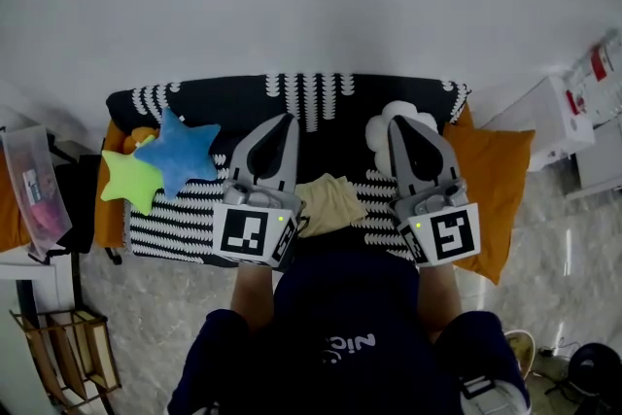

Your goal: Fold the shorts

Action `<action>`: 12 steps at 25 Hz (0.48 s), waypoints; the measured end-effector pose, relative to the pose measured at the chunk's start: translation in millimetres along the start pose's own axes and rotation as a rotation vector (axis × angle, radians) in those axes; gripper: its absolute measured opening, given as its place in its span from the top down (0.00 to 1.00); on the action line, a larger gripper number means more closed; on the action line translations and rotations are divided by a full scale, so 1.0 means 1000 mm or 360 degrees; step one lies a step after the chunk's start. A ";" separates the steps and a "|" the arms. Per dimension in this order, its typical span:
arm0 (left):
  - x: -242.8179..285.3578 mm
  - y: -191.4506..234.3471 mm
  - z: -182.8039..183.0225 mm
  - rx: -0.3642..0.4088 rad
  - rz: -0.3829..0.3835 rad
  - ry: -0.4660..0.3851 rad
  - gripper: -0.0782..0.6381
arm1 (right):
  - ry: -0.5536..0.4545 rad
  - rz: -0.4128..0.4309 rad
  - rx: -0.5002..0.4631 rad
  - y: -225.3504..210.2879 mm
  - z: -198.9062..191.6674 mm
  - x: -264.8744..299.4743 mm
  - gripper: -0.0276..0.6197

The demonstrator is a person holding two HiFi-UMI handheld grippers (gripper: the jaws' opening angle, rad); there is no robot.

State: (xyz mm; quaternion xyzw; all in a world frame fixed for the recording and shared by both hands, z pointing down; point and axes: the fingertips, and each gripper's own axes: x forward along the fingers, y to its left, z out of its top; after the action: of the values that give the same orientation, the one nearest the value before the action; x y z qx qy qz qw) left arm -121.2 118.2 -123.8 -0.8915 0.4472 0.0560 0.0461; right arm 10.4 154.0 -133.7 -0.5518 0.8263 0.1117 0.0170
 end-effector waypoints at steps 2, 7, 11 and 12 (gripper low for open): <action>-0.001 0.000 0.001 0.0022 -0.0003 0.0000 0.89 | -0.0024 0.0039 -0.0015 0.012 0.003 0.001 0.94; -0.002 -0.004 0.003 0.0039 -0.0037 -0.0003 0.89 | 0.0003 0.0037 -0.0039 0.023 0.001 0.004 0.95; -0.003 -0.008 0.003 0.0042 -0.0059 -0.0003 0.89 | 0.0014 -0.0004 -0.0057 0.022 -0.002 0.000 0.95; -0.003 -0.008 0.003 0.0043 -0.0068 -0.0006 0.89 | 0.0021 -0.0014 -0.0063 0.022 -0.003 -0.001 0.95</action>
State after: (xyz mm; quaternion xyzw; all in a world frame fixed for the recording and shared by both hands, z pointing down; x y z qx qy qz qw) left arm -116.4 126.2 -126.4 -0.9001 0.4286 0.0506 0.0600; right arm -8.9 162.4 -127.3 -0.5565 0.8215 0.1244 0.0012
